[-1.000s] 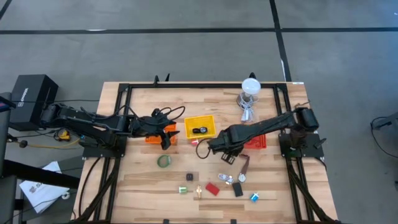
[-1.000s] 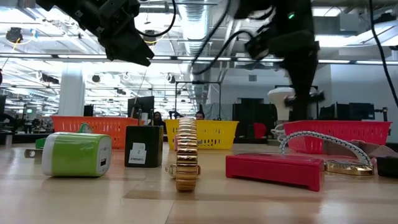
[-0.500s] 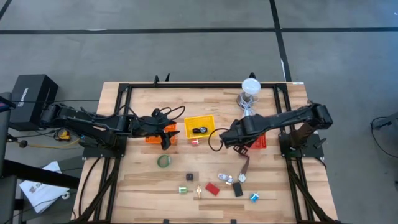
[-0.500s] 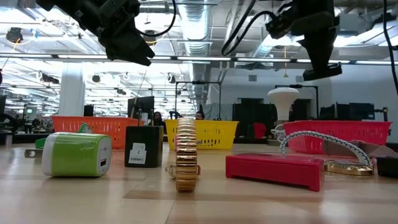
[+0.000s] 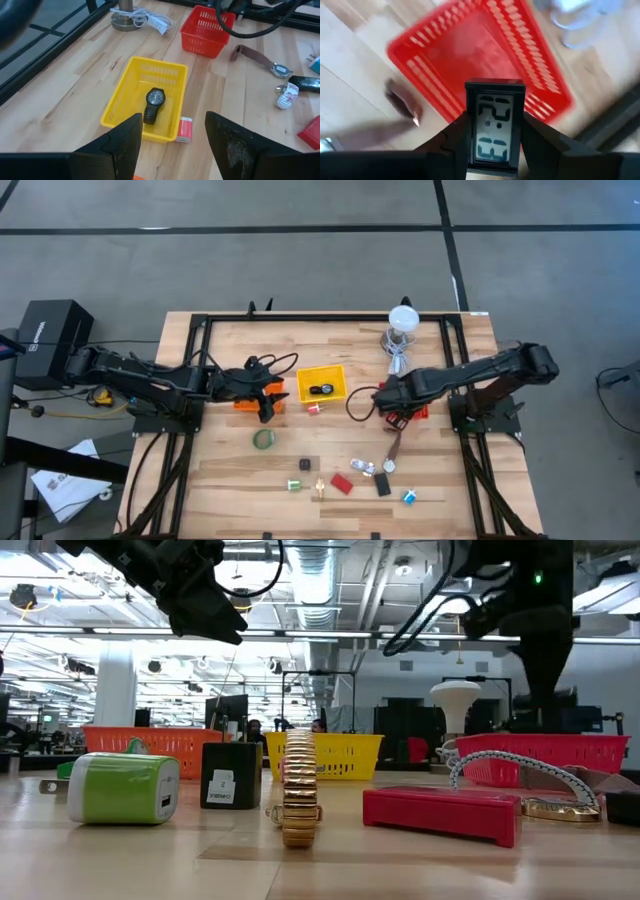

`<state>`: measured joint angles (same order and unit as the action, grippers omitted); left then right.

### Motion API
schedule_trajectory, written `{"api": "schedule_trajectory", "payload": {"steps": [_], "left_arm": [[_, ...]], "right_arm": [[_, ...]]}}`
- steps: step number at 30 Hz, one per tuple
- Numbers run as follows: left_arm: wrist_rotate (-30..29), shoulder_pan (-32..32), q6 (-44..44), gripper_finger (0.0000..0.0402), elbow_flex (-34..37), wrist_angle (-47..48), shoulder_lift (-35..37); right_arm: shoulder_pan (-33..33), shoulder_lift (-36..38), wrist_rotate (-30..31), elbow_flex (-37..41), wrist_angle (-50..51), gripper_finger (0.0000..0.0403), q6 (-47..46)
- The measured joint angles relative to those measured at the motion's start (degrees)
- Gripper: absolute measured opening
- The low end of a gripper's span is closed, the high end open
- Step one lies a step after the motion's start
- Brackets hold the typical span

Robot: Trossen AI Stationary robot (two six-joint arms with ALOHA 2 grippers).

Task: Pick & Place Office items
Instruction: Put the black digital clock into the red bin

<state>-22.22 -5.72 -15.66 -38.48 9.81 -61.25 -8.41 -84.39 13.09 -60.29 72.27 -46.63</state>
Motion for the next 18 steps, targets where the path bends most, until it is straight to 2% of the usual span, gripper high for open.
{"api": "schedule_trajectory", "payload": {"steps": [10,14,18], "left_arm": [[0.0,0.0,-1.3,0.0213,0.0,-0.6,0.0],[0.0,0.0,-1.3,0.0213,0.0,-0.7,0.0],[0.0,0.0,-1.3,0.0213,0.0,-0.9,0.0]], "right_arm": [[4.8,4.2,0.0,15.9,-16.9,0.014,3.1],[5.6,3.8,0.2,17.7,-22.5,0.0142,4.0],[5.6,2.3,-0.1,17.8,-22.6,0.0154,4.4]]}}
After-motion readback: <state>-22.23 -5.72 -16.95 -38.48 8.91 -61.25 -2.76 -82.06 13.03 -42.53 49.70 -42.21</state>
